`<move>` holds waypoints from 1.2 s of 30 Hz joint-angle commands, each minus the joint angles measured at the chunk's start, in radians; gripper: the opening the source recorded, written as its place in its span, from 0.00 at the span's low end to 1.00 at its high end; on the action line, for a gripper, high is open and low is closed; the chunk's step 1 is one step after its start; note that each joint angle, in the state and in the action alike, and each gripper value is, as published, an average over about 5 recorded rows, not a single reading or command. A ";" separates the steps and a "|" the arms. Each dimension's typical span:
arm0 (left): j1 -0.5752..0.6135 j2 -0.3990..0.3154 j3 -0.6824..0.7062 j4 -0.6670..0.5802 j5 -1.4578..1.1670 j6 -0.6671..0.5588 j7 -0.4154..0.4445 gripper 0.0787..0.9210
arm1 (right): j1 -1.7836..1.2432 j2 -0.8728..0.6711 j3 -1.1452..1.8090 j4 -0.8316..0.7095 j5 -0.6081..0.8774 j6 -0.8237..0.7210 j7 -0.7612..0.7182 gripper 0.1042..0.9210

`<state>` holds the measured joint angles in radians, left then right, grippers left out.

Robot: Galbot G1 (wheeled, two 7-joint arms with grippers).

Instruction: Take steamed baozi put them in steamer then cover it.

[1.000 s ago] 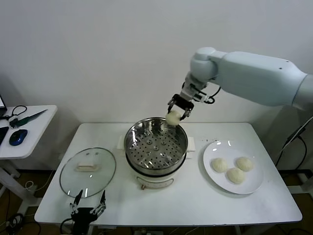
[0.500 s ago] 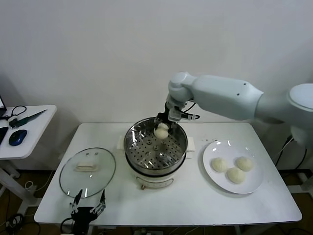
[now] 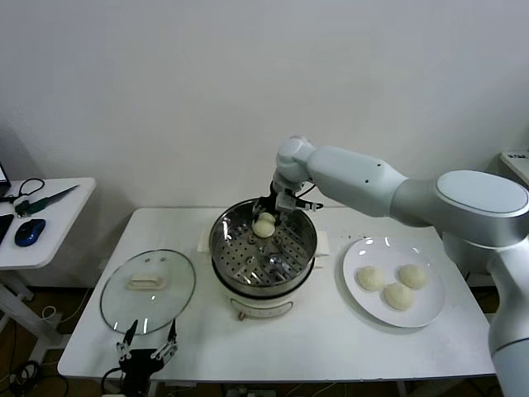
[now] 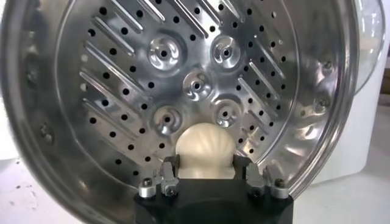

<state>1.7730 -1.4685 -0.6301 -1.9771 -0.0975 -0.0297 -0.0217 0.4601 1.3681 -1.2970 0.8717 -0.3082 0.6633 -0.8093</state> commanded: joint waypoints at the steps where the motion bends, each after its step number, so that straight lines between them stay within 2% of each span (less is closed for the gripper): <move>1: 0.001 -0.004 0.002 -0.003 0.002 0.000 -0.002 0.88 | 0.010 0.010 -0.014 -0.009 0.062 0.004 0.007 0.73; 5: 0.004 -0.007 0.004 -0.007 0.005 0.000 -0.001 0.88 | 0.152 -0.045 -0.102 0.069 0.253 -0.004 -0.046 0.85; 7: 0.006 -0.009 0.005 -0.010 0.006 0.000 -0.001 0.88 | 0.238 -0.073 -0.152 0.091 0.370 -0.012 -0.080 0.87; 9: 0.008 -0.011 0.007 -0.012 0.006 0.000 -0.001 0.88 | 0.339 -0.107 -0.235 0.113 0.553 -0.051 -0.138 0.88; 12: 0.009 -0.013 0.008 -0.017 0.007 0.000 0.000 0.88 | 0.474 -0.187 -0.387 0.170 0.863 -0.221 -0.242 0.88; 15: 0.009 -0.012 0.007 -0.019 0.005 0.000 0.000 0.88 | 0.559 -0.306 -0.480 0.247 1.009 -0.463 -0.302 0.88; 18: 0.006 -0.011 0.005 -0.017 0.002 0.000 0.000 0.88 | 0.586 -0.418 -0.534 0.313 1.017 -0.637 -0.299 0.88; 24: -0.001 -0.011 -0.001 -0.016 -0.009 0.000 0.000 0.88 | 0.476 -0.614 -0.555 0.450 0.965 -0.855 -0.195 0.88; 30: -0.008 -0.012 -0.008 -0.007 -0.014 -0.001 -0.001 0.88 | 0.297 -0.713 -0.472 0.516 0.888 -0.945 -0.118 0.88; 36: -0.002 -0.014 -0.012 -0.007 -0.014 -0.002 -0.001 0.88 | 0.083 -0.736 -0.312 0.465 0.779 -0.970 -0.082 0.88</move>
<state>1.7706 -1.4817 -0.6408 -1.9869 -0.1096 -0.0320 -0.0225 0.7501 0.7688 -1.7074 1.2846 0.5060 -0.1350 -0.9393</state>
